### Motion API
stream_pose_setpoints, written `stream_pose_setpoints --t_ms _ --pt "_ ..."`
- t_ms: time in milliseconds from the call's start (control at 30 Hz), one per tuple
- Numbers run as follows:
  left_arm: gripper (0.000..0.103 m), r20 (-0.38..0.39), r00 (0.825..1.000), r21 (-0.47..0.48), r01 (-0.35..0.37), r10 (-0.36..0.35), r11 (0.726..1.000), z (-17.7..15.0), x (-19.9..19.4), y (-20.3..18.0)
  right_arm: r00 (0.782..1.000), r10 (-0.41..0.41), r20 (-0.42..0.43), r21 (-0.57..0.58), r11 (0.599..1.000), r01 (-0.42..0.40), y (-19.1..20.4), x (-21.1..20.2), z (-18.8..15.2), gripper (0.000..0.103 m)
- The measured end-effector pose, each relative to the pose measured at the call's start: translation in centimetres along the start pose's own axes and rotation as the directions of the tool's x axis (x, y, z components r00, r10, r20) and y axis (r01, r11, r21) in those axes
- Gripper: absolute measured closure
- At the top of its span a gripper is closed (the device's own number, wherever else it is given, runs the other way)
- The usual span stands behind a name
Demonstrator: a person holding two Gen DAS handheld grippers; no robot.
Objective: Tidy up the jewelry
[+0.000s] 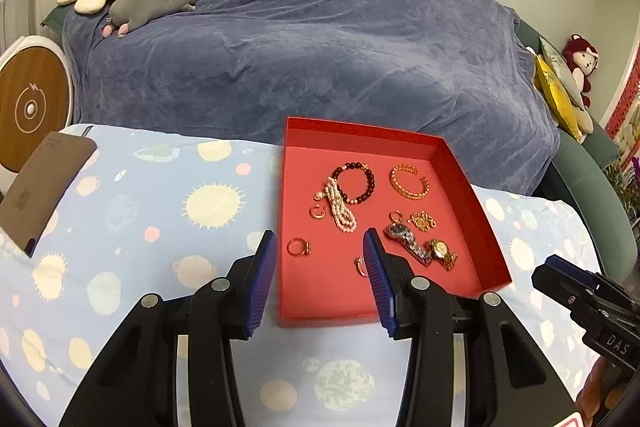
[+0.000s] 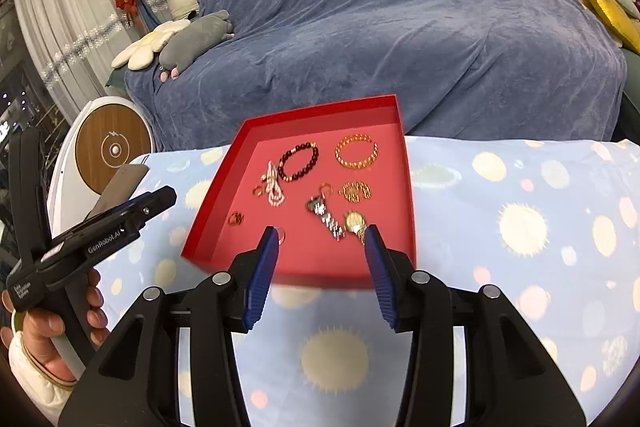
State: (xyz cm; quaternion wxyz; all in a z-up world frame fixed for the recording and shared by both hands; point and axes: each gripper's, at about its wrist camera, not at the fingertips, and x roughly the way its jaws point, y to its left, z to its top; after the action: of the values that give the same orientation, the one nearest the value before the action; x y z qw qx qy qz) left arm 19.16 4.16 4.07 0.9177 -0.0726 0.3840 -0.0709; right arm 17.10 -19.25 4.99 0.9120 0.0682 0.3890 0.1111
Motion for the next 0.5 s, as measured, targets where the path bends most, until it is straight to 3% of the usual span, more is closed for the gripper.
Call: stream_pose_setpoints --t_ms 200,333,500 --pt "0.06 0.016 1.0 0.008 -0.01 0.01 1.0 -3.6 -2.6 -1.1 1.0 -0.018 0.006 -0.009 1.0 0.018 0.5 -2.6 -3.2 0.049" --pt "0.06 0.028 0.998 0.044 -0.064 0.062 0.997 -5.5 -3.1 -2.1 0.999 -0.031 0.008 0.009 0.999 0.031 0.5 -3.2 -4.8 0.049" --pt "0.06 0.001 0.998 0.019 -0.058 0.058 0.998 -6.9 -2.5 -2.1 0.999 -0.045 -0.015 -0.009 0.999 0.045 1.3 -2.2 -6.2 0.049"
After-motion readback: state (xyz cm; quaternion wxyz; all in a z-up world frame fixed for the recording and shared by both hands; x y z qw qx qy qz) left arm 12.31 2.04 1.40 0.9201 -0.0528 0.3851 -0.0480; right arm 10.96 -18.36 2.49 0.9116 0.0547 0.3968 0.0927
